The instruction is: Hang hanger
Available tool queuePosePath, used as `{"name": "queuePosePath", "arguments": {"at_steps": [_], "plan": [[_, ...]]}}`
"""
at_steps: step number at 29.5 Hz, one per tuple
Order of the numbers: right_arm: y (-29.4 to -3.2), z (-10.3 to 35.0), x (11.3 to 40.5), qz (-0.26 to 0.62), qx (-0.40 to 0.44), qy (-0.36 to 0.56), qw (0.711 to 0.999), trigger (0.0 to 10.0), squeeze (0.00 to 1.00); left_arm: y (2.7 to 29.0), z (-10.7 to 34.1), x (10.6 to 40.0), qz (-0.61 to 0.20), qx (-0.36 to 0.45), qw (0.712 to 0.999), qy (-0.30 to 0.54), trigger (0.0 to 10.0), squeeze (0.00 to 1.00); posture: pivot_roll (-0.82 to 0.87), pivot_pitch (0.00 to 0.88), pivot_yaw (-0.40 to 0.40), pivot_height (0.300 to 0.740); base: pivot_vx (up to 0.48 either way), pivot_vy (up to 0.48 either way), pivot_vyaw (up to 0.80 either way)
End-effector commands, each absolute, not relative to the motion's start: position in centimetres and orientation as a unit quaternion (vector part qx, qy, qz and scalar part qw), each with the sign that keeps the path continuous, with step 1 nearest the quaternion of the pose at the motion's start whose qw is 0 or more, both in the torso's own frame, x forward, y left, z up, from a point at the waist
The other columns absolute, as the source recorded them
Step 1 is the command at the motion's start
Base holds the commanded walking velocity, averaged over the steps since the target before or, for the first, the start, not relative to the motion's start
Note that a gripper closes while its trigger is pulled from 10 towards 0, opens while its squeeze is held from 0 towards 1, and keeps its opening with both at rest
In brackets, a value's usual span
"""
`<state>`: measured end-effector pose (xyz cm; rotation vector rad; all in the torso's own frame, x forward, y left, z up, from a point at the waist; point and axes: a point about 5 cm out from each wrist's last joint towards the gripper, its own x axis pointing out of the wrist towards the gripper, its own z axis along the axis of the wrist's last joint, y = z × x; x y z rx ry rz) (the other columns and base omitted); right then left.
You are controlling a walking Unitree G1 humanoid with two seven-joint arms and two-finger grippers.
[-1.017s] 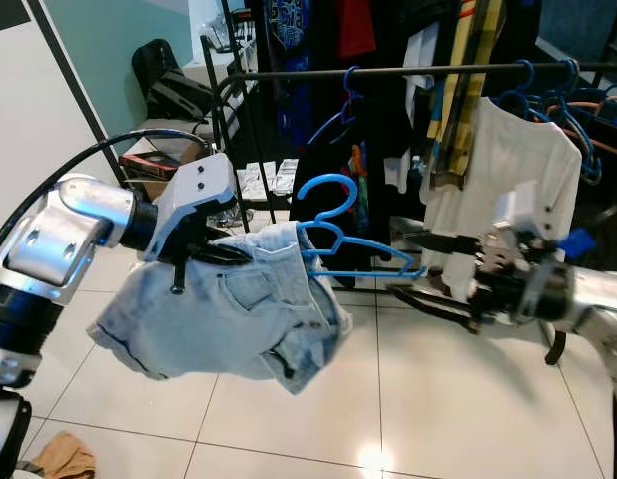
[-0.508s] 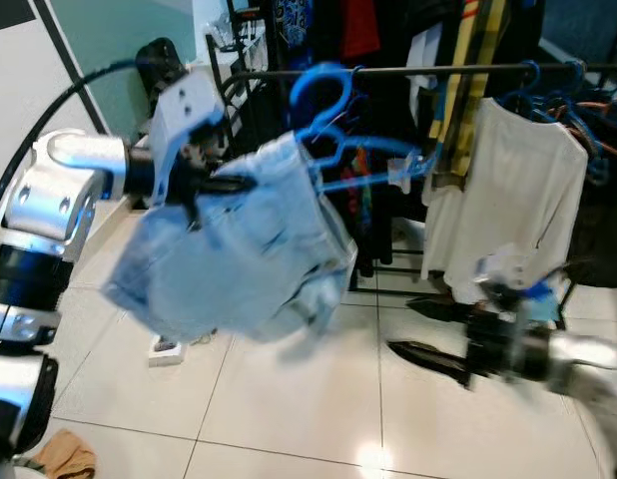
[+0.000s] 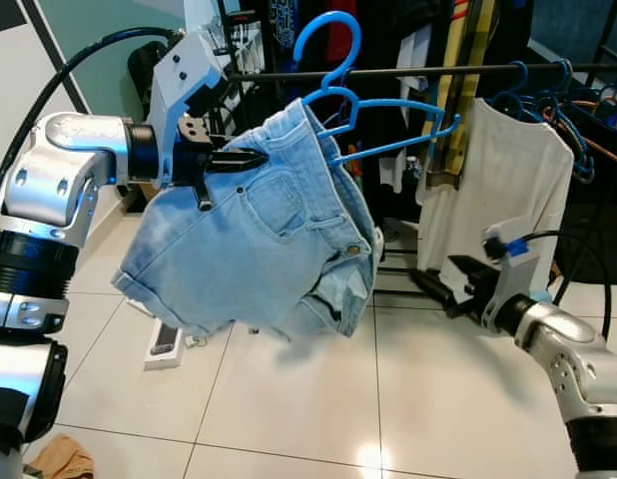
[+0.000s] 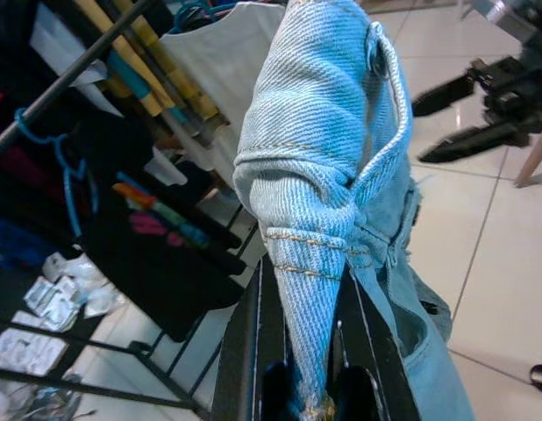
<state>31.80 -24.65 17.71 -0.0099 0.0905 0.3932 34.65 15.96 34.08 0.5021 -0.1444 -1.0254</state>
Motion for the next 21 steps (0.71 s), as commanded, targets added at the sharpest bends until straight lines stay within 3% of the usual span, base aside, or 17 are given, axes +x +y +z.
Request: {"name": "queuePosePath", "arguments": {"at_steps": [1, 6, 10, 21], "plan": [[-24.1, 17.5, 31.9, 0.204, 0.007, 0.041, 0.978, 10.0, 0.00, 15.4, 35.8, 34.0, -0.488, 0.233, 0.835, -0.102, 9.1, 0.00, -0.05, 0.000, 0.118, 0.740, 0.000, 0.000, 0.00], [-22.7, 16.8, 31.3, 0.266, 0.022, 0.056, 0.962, 10.0, 0.00, 14.8, 36.1, 33.7, -0.497, 0.228, 0.830, -0.111, 10.0, 0.00, -0.05, 0.000, 0.113, 0.740, 0.000, 0.000, 0.00], [-21.3, 16.3, 30.5, 0.320, 0.043, 0.066, 0.944, 10.0, 0.00, 14.5, 36.1, 33.7, -0.499, 0.227, 0.829, -0.112, 10.0, 0.00, -0.05, 0.000, 0.112, 0.740, 0.000, 0.000, 0.00], [-23.0, 15.9, 32.2, 0.223, 0.006, 0.074, 0.972, 10.0, 0.00, 13.5, 37.6, 32.7, -0.523, 0.202, 0.816, -0.141, 10.0, 0.00, -0.05, 0.000, 0.113, 0.740, 0.000, 0.000, 0.00]]}}
